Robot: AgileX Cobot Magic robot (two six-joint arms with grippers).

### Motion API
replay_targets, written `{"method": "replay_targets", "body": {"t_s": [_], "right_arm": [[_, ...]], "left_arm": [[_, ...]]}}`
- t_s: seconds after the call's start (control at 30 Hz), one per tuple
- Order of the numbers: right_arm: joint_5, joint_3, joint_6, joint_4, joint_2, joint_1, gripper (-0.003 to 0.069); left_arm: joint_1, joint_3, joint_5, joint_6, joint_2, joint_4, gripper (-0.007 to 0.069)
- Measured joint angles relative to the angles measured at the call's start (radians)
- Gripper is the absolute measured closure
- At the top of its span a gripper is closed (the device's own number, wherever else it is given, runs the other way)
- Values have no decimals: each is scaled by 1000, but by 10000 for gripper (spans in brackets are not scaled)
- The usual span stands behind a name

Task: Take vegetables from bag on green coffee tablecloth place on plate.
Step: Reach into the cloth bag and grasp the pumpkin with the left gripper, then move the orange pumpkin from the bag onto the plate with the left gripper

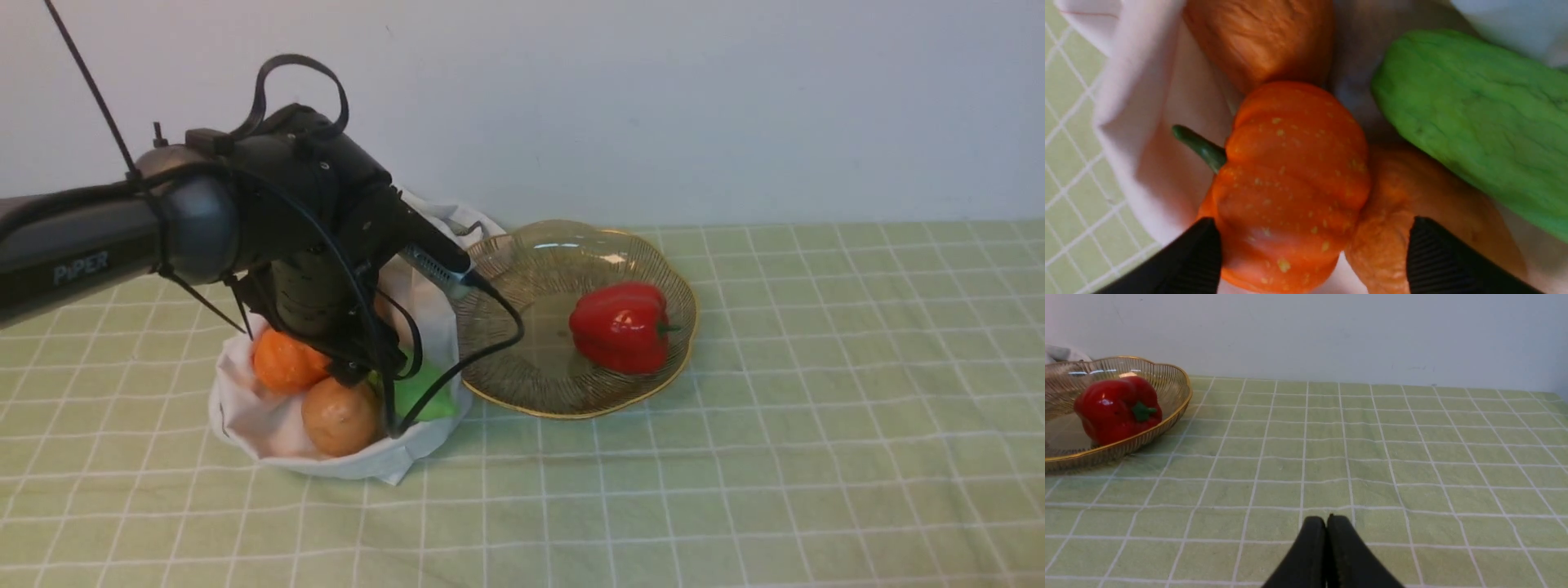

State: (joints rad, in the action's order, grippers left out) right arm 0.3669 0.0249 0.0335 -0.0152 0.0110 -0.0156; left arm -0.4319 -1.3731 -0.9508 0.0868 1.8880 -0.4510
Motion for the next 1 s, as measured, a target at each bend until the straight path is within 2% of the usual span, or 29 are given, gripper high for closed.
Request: {"method": "replay_targets", "body": {"t_s": [0.1, 0.27, 0.53, 0.73, 1.0], "right_arm": [[0, 0, 0, 0, 0, 0, 673], [0, 0, 0, 0, 0, 0, 673], [0, 0, 0, 0, 0, 0, 673], [0, 0, 0, 0, 0, 0, 673], [0, 0, 0, 0, 0, 0, 673]], "left_arm": [[0, -3, 32, 65, 10, -76, 72], [0, -3, 39, 119, 19, -125, 118], [-10, 1, 36, 202, 24, -131, 135], [-12, 1, 36, 220, 24, -142, 135], [-13, 1, 43, 265, 24, -186, 36]]}}
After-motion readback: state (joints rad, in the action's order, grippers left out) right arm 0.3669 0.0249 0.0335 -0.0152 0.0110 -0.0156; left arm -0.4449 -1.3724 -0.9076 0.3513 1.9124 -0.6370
